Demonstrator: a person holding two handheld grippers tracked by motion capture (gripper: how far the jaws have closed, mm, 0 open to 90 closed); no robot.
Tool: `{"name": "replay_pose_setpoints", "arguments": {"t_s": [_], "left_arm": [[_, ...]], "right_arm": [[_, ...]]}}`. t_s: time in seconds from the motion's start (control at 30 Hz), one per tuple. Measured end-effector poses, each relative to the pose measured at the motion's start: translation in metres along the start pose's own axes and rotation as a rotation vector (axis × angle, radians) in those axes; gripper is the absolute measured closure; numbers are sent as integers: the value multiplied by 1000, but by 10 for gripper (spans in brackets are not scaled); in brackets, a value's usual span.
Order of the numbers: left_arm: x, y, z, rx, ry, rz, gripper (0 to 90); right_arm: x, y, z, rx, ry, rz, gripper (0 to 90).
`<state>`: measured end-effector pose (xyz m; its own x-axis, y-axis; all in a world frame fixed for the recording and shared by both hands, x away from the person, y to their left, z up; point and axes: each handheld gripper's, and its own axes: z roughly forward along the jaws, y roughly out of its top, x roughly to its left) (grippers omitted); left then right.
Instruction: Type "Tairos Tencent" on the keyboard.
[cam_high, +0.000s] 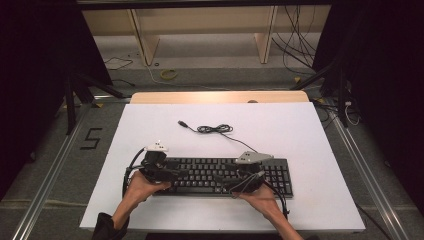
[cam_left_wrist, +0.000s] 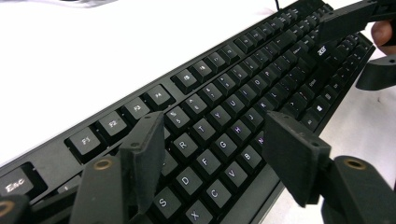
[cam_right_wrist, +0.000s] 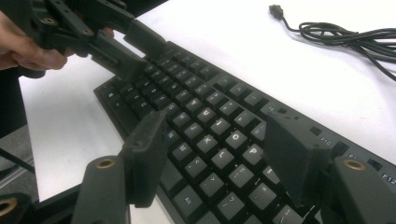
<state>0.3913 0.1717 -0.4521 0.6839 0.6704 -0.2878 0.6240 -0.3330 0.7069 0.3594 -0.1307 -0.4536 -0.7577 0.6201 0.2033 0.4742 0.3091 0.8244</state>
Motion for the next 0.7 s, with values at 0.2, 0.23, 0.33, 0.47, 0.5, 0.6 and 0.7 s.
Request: {"name": "replay_pose_setpoints", "arguments": {"t_s": [0.2, 0.23, 0.33, 0.47, 0.5, 0.6, 0.7], "left_arm": [[-1, 2, 8, 12, 13, 9, 477], [-1, 3, 10, 16, 14, 12, 497], [-1, 3, 14, 23, 13, 13, 544], [-2, 3, 19, 47, 13, 33, 596], [-2, 4, 20, 47, 12, 31, 609], [-2, 5, 22, 48, 9, 34, 660], [-3, 6, 24, 59, 10, 48, 705]], "right_arm": [[1, -2, -3, -7, -4, 2, 383], [1, -3, -3, -8, -5, 0, 381], [1, -5, -4, -8, -6, 4, 377], [1, -7, -7, -12, -8, 3, 377], [1, -7, -8, -15, -7, 6, 377], [1, -8, -9, -13, -6, 5, 377], [1, -9, -10, -13, -7, 5, 379]]}}
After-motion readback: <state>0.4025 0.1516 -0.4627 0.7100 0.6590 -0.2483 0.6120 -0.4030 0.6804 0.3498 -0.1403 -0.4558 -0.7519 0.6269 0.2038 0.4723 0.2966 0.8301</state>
